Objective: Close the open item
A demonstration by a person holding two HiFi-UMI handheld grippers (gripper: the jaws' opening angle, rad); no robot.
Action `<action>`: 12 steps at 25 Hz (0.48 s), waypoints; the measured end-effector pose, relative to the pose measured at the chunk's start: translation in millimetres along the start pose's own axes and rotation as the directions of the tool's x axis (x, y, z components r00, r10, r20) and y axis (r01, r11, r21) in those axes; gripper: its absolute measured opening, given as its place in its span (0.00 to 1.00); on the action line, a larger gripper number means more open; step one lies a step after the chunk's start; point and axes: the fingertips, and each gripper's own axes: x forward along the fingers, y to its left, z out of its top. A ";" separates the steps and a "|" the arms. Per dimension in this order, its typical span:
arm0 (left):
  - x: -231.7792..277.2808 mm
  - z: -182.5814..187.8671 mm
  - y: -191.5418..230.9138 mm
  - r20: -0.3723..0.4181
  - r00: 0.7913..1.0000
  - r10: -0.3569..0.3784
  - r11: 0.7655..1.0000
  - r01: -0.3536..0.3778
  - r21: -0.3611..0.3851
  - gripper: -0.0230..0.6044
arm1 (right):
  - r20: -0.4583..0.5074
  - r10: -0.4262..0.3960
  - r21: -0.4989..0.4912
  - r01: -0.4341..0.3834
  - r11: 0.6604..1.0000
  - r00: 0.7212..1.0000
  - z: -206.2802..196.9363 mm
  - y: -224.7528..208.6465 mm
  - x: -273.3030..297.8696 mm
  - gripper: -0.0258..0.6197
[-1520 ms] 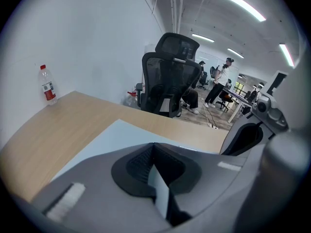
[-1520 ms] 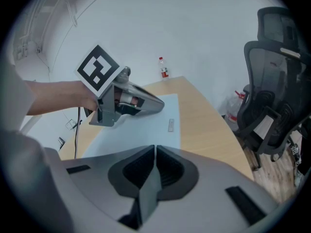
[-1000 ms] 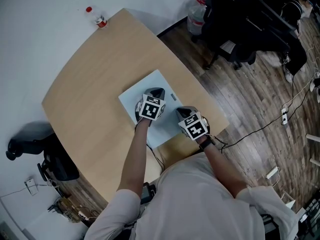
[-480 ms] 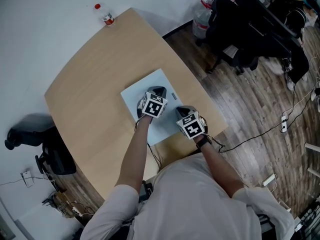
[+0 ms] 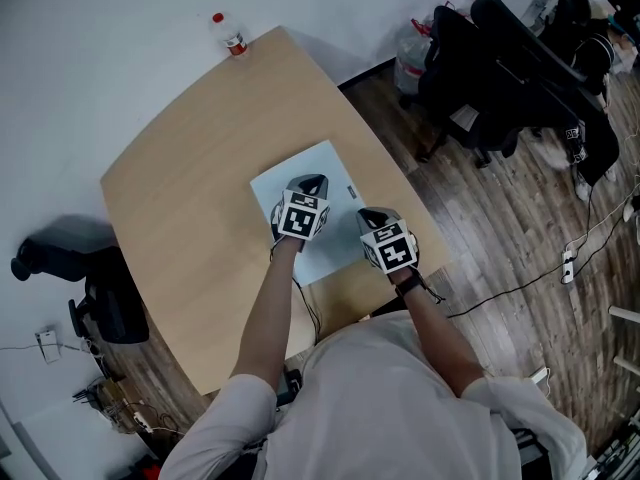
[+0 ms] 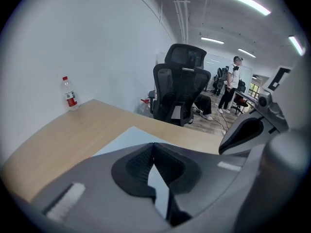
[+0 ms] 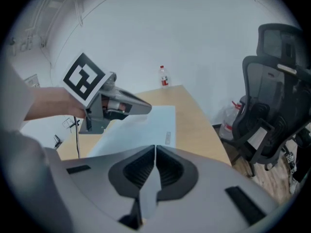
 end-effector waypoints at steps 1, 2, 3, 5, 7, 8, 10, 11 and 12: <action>-8.5 -1.8 0.4 0.005 1.000 0.011 1.000 -0.010 -0.017 0.05 | 0.022 -0.004 -0.007 0.004 1.000 1.000 6.0 0.9 -5.1 0.06; -17.5 -2.9 0.2 0.011 1.000 0.019 0.999 -0.019 -0.036 0.05 | 0.046 -0.009 -0.014 0.010 1.000 0.999 12.4 1.5 -10.6 0.06; -26.7 -3.3 -0.4 0.021 0.999 0.028 0.998 -0.027 -0.056 0.05 | 0.070 -0.014 -0.018 0.016 1.000 0.997 18.8 2.3 -16.6 0.06; -46.6 -3.2 -0.5 0.057 0.997 0.057 0.994 -0.051 -0.098 0.05 | 0.122 -0.020 -0.025 0.023 0.999 0.992 32.5 6.3 -28.8 0.06; -69.9 -1.7 3.3 0.104 0.989 0.107 0.986 -0.092 -0.136 0.05 | 0.183 -0.019 -0.045 0.028 0.999 0.983 50.0 14.0 -41.0 0.06; -82.8 -0.2 5.9 0.129 0.982 0.136 0.982 -0.116 -0.152 0.05 | 0.213 -0.017 -0.060 0.030 0.998 0.977 59.2 18.8 -47.3 0.06; -111.1 4.3 10.3 0.183 0.965 0.188 0.971 -0.156 -0.180 0.05 | 0.265 -0.007 -0.091 0.033 0.995 0.964 76.3 30.4 -60.2 0.06; -126.4 7.1 11.8 0.211 0.954 0.213 0.966 -0.173 -0.191 0.05 | 0.288 -0.001 -0.106 0.033 0.994 0.958 84.0 36.8 -66.5 0.06; -142.1 10.4 12.9 0.239 0.941 0.238 0.961 -0.193 -0.199 0.05 | 0.311 0.006 -0.119 0.032 0.992 0.950 91.5 43.3 -72.8 0.06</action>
